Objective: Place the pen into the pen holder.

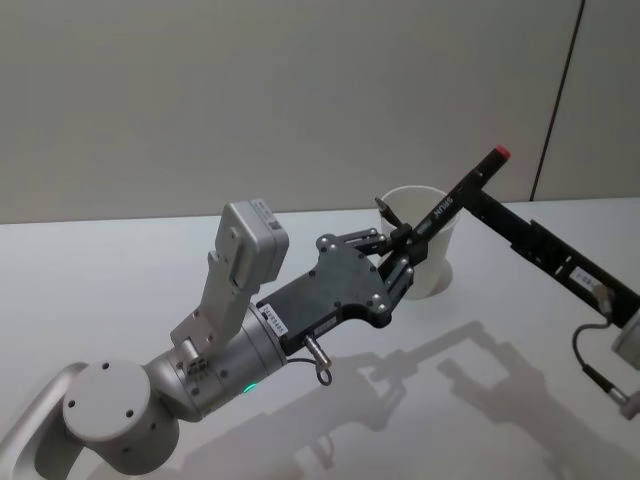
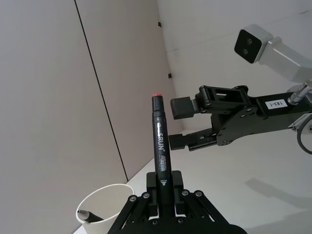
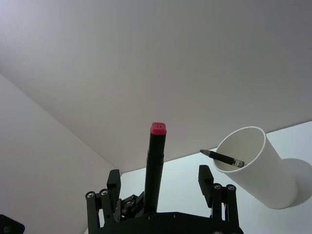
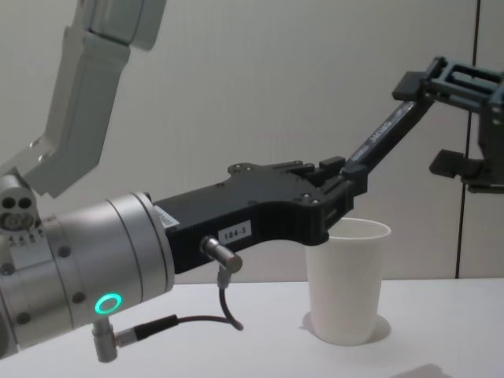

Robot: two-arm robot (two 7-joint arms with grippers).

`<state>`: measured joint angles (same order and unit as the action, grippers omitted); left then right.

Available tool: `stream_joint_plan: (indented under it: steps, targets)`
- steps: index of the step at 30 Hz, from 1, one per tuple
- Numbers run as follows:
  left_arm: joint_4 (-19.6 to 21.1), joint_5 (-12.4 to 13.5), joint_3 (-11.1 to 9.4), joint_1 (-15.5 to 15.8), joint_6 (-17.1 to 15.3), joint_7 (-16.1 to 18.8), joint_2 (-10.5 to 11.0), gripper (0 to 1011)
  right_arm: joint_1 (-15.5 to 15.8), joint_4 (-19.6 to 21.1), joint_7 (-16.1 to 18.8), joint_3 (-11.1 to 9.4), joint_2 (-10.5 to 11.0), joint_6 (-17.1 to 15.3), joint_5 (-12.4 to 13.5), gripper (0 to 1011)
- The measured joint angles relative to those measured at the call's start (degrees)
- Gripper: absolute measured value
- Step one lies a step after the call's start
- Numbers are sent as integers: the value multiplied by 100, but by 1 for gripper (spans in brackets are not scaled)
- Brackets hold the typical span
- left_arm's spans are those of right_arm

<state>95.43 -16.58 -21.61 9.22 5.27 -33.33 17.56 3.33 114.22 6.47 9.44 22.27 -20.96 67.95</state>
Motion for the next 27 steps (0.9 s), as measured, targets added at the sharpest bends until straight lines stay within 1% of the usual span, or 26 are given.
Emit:
stream_joint_plan:
  steps: [7,17,27]
  targets:
    - [0,0,0,0,0,0,0,178,-136,-98,-128,129,-140,-16,-31,1001]
    - [0,0,0,0,0,1,0,178,-336,-267,-204,320,-327,-33,-172,1001]
    - [0,0,0,0,0,1,0,177,-449,-387,-279,434,-435,7,-283,998]
